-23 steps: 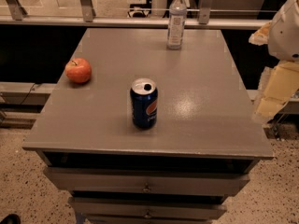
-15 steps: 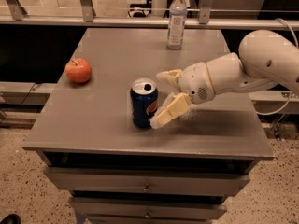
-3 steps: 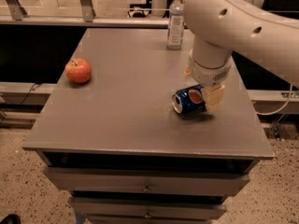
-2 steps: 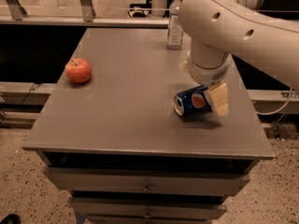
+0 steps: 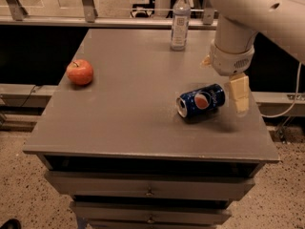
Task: Knock pepsi can over
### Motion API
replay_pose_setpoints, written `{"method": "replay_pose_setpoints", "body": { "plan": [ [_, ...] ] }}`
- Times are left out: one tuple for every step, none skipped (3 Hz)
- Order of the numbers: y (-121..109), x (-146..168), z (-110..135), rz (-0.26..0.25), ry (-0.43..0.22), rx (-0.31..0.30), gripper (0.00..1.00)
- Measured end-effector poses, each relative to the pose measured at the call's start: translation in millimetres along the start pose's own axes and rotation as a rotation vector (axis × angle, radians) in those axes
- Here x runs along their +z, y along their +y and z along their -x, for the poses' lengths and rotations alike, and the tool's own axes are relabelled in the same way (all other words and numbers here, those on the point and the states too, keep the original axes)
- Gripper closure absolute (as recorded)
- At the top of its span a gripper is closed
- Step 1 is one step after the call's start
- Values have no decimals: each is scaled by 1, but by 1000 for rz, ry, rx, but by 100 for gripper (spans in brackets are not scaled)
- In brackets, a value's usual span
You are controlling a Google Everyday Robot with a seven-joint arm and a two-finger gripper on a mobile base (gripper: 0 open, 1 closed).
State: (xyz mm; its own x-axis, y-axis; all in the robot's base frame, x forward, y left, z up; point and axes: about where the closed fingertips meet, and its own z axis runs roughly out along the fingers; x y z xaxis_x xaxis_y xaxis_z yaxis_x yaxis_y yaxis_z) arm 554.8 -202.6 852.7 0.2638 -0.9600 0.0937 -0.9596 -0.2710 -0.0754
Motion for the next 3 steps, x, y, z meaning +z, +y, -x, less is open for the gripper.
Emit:
{"method": "replay_pose_setpoints", "body": {
  "plan": [
    [12, -29, -20, 30, -165, 119, 0],
    [9, -61, -39, -32, -325, 238, 0],
    [-13, -97, -29, -143, -436, 242, 0]
  ]
}}
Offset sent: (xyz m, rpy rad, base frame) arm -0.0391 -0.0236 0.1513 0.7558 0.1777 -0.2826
